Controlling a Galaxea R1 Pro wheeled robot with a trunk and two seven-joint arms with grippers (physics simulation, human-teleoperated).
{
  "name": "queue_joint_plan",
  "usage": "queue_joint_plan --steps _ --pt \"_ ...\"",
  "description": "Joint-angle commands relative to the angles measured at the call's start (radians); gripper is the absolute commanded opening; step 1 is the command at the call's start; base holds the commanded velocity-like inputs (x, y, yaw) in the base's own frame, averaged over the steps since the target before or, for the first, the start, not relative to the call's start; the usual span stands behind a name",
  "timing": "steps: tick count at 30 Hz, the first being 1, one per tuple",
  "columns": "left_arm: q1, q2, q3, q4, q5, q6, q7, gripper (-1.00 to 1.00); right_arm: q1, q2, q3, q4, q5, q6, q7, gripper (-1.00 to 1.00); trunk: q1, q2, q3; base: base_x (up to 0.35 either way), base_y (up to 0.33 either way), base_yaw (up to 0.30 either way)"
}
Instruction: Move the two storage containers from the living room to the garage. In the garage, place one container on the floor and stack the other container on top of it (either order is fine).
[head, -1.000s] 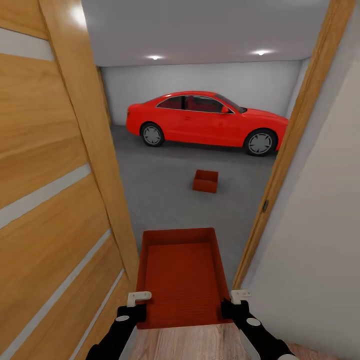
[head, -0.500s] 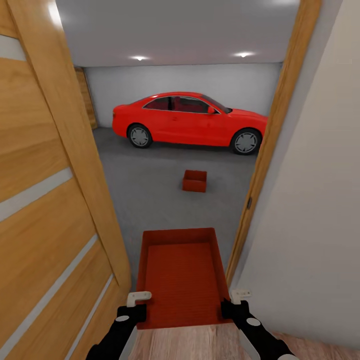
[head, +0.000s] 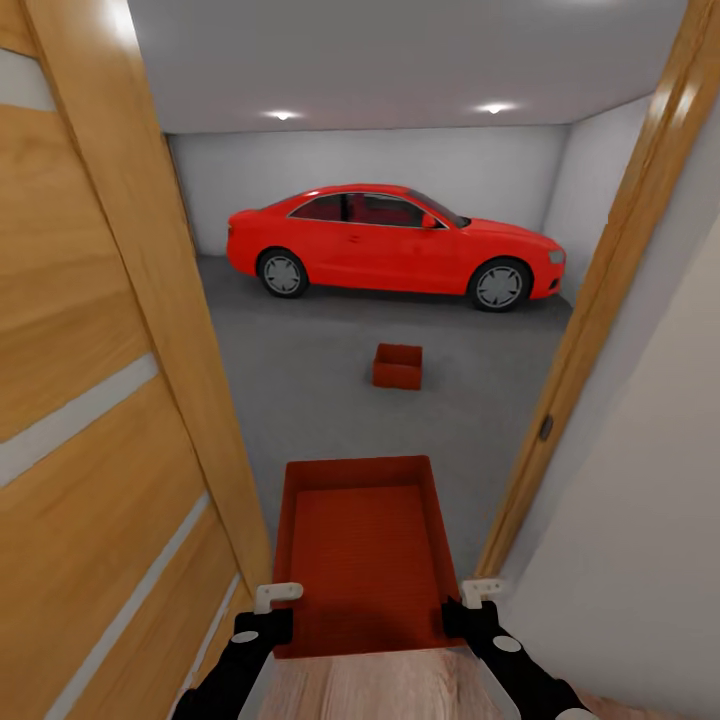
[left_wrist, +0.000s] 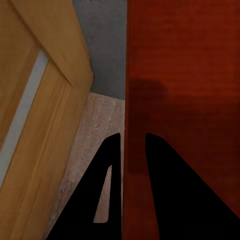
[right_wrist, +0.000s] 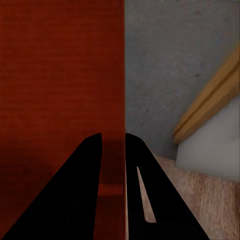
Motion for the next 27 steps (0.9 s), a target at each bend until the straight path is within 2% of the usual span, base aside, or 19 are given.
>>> queue_joint_plan --steps 1,12,27 --pt "-0.001 -0.001 0.003 -0.011 -0.022 0.007 0.003 -1.0 0.0 -0.001 0.059 0.004 0.02 -0.004 0.011 -1.0 0.001 -0.002 -0.002 0.24 0.227 0.0" --pt "-0.001 -0.001 0.003 -0.011 -0.022 0.007 0.001 -1.0 0.0 -0.001 0.058 0.004 0.02 -0.004 0.011 -1.0 0.001 -0.002 -0.002 0.045 0.047 -0.011" --pt "-0.001 -0.001 0.003 -0.011 -0.022 0.007 0.001 -1.0 0.0 -0.001 0.056 0.004 0.02 -0.004 0.011 -1.0 0.001 -0.002 -0.002 0.0 0.0 -0.242"
